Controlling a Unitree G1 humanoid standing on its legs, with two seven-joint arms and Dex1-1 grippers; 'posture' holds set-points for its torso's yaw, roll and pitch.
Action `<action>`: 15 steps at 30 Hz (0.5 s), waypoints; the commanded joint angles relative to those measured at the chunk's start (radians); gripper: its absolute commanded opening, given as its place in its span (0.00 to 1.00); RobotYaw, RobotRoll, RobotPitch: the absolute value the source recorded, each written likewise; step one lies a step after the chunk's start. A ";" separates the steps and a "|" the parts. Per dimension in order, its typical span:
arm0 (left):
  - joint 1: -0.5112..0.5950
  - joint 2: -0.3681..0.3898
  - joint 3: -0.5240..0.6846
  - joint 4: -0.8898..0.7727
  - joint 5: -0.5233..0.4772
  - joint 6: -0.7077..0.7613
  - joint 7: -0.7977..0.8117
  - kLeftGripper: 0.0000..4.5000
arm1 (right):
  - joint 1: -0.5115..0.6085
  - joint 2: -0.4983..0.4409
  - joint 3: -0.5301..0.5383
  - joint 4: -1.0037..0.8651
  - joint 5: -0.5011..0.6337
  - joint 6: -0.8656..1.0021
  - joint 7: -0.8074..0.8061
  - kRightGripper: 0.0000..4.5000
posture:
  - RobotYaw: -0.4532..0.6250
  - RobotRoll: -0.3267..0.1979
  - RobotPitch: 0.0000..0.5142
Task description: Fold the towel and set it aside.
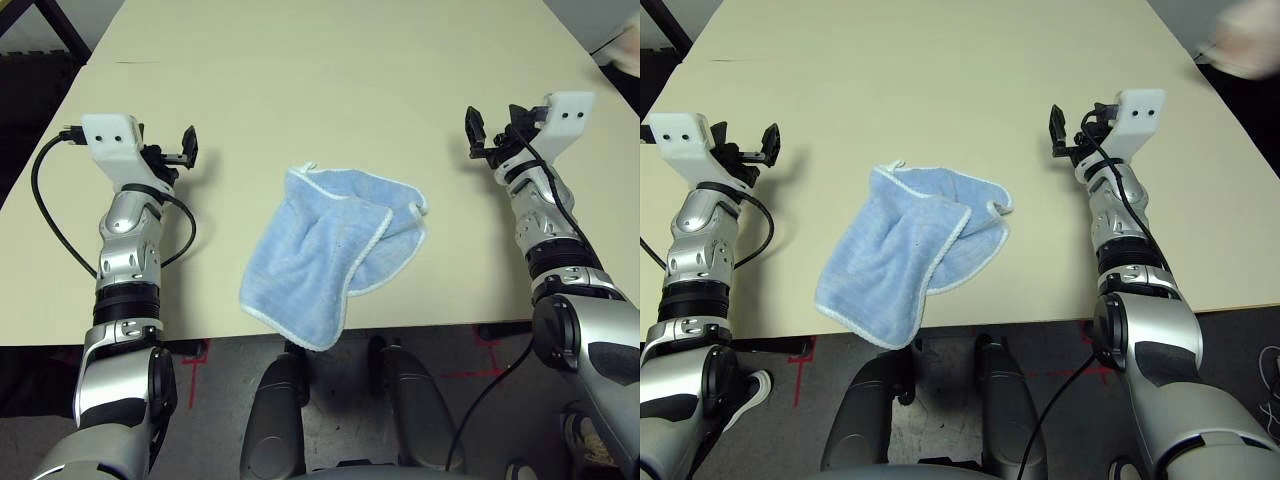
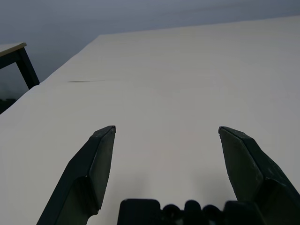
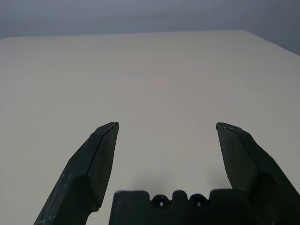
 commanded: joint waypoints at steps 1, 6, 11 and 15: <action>0.000 -0.001 0.007 0.015 -0.004 -0.012 -0.003 0.99 | 0.013 0.002 -0.003 -0.018 0.006 0.008 -0.003 1.00 | 0.34 0.62 0.49; -0.006 -0.001 -0.002 0.028 -0.004 -0.003 -0.022 0.99 | 0.018 -0.004 -0.001 -0.034 0.006 0.016 0.004 1.00 | 0.34 0.62 0.50; -0.001 0.009 0.005 0.033 -0.012 0.002 -0.049 0.99 | 0.030 -0.001 0.003 -0.051 0.005 0.028 0.013 1.00 | 0.36 0.62 0.50; 0.018 0.023 0.018 0.021 -0.042 0.026 -0.106 0.99 | 0.040 0.019 0.011 -0.068 0.007 0.039 0.025 1.00 | 0.38 0.62 0.50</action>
